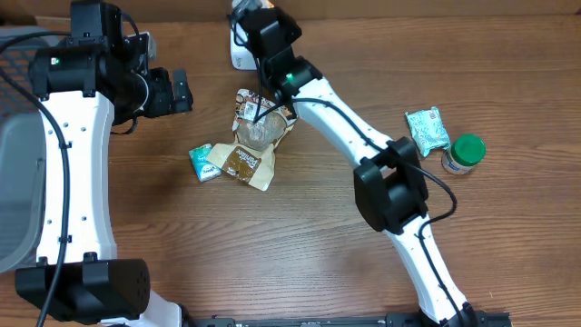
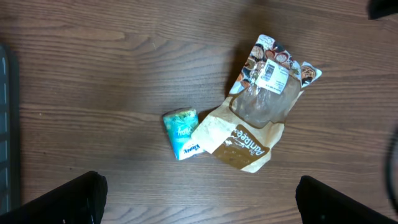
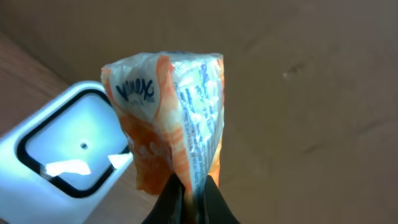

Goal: Scan the item barcode
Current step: 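Hold the orange pack in front of the scanner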

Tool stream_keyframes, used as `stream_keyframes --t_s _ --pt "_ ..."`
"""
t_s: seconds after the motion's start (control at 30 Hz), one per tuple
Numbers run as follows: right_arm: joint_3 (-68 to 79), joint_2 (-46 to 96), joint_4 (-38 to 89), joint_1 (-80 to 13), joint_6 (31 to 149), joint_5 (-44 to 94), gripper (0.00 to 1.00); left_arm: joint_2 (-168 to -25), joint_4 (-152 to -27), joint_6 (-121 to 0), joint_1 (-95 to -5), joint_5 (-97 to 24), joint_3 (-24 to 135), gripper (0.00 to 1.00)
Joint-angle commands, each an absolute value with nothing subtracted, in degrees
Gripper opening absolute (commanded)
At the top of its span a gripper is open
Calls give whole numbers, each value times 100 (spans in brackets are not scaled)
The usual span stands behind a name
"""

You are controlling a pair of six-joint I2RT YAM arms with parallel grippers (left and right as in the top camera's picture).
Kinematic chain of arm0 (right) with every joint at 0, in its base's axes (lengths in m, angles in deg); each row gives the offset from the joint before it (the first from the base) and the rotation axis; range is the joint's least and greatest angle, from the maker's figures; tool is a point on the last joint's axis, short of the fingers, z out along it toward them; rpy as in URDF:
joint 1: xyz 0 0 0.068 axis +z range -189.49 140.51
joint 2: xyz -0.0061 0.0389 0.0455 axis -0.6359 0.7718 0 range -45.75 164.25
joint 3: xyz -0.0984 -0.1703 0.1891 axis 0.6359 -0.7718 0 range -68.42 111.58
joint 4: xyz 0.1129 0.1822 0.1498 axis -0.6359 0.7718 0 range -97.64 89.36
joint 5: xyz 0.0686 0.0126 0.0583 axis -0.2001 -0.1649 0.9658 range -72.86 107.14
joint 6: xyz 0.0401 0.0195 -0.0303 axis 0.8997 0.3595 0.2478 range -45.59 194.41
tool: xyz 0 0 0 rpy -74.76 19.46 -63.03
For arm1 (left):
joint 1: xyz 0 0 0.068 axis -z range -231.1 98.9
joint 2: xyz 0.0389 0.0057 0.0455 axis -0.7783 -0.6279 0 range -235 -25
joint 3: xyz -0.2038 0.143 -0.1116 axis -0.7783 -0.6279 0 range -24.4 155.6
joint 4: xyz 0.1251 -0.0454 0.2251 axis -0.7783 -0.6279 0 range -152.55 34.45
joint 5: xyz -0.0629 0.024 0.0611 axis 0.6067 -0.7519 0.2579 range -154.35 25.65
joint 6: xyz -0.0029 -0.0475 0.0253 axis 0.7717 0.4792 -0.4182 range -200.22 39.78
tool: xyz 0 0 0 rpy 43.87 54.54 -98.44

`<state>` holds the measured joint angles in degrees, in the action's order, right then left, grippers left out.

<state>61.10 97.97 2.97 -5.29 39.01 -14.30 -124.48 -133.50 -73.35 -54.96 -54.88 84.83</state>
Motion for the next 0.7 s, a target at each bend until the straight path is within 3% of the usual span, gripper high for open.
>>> stream_keyframes --t_s 0.0,0.67 --pt "6156 10079 148 -531 2332 -1579 4 -12398 -13330 -7381 -5472 -5426 8599 100" --pt "6158 10193 94 -407 2054 -1529 4 -12398 -13328 -7381 -5472 -5426 8599 100"
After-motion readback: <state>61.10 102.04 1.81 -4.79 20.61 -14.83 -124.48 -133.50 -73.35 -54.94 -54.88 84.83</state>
